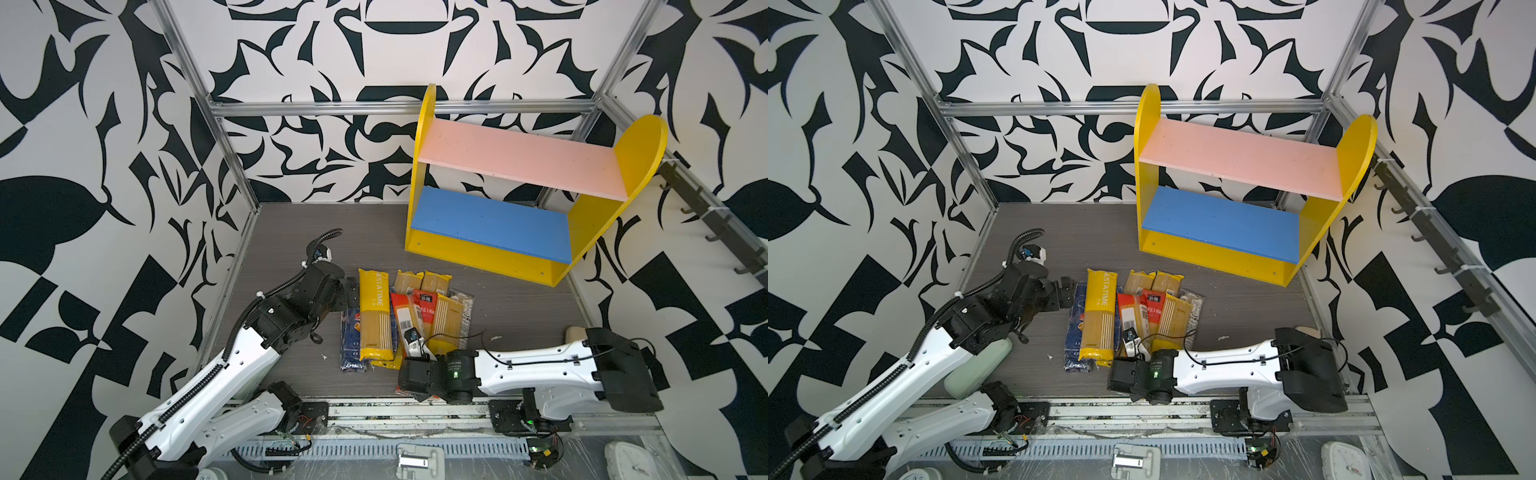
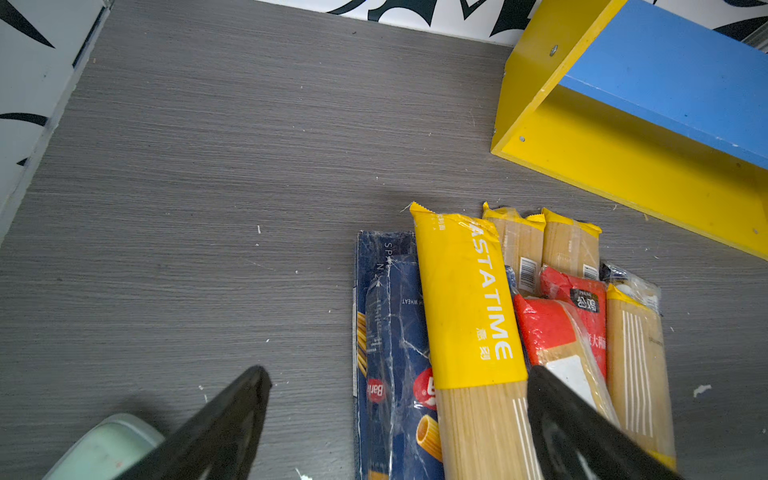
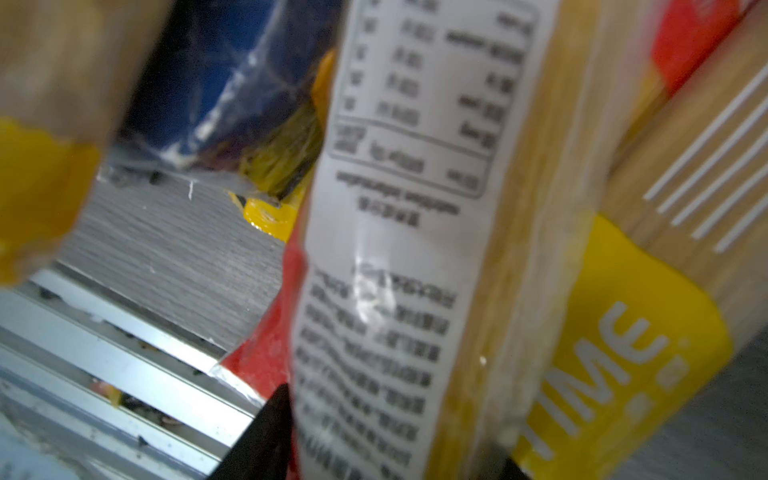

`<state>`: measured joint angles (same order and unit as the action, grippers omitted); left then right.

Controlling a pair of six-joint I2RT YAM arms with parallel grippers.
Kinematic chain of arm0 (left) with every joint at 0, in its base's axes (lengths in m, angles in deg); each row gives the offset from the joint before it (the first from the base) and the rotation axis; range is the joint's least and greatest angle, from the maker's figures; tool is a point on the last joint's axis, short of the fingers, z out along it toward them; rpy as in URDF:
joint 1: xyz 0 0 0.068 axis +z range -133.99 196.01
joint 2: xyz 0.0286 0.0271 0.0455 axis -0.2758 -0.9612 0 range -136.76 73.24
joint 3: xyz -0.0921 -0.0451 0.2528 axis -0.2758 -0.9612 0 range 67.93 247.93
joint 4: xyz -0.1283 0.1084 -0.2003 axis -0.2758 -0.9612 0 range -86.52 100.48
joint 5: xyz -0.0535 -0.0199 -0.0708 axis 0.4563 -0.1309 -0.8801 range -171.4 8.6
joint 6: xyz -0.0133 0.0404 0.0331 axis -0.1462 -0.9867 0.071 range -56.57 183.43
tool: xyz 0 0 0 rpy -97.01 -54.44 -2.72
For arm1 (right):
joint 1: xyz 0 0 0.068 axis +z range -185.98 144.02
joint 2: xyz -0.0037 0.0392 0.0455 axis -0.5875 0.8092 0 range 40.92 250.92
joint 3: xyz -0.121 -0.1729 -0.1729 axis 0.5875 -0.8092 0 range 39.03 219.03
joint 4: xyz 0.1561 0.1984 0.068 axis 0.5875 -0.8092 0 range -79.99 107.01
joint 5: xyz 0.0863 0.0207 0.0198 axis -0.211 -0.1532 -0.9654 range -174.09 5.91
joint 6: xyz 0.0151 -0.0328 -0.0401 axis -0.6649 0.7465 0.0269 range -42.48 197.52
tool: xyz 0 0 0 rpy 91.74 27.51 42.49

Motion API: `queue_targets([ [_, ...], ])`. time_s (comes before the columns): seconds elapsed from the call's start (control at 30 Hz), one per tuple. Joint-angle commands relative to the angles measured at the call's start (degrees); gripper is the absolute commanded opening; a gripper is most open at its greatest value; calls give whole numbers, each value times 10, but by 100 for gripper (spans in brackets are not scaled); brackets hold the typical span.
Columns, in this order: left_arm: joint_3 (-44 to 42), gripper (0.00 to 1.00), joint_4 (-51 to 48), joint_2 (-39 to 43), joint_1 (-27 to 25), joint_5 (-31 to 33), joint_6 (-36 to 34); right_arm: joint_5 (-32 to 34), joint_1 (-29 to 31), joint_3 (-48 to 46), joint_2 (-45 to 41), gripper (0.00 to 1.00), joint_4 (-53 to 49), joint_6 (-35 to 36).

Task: Place and organize the pasta boxes and bags onto the shelf
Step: 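Grasp the red-and-white spaghetti bag with the right gripper and lift it upright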

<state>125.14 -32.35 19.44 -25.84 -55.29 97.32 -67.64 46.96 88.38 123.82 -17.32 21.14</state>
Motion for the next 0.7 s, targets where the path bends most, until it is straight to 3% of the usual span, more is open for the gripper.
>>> queue_targets([
  [0.0, 2, 99, -33, 13, 3, 7, 7, -30, -1, 0, 10, 32, 19, -14],
  [0.07, 2, 99, -36, 16, 3, 10, 7, -28, -2, 0, 0, 20, 18, -21],
  [0.2, 2, 99, -36, 23, 3, 14, 7, -23, -4, 2, -28, 9, 14, -22],
  [0.23, 3, 99, -36, 25, 3, 15, 8, -19, -4, 4, -37, 1, 11, -24],
  [0.67, 11, 99, -54, 24, 3, 20, 9, 14, -22, 8, -214, 0, 21, -20],
])
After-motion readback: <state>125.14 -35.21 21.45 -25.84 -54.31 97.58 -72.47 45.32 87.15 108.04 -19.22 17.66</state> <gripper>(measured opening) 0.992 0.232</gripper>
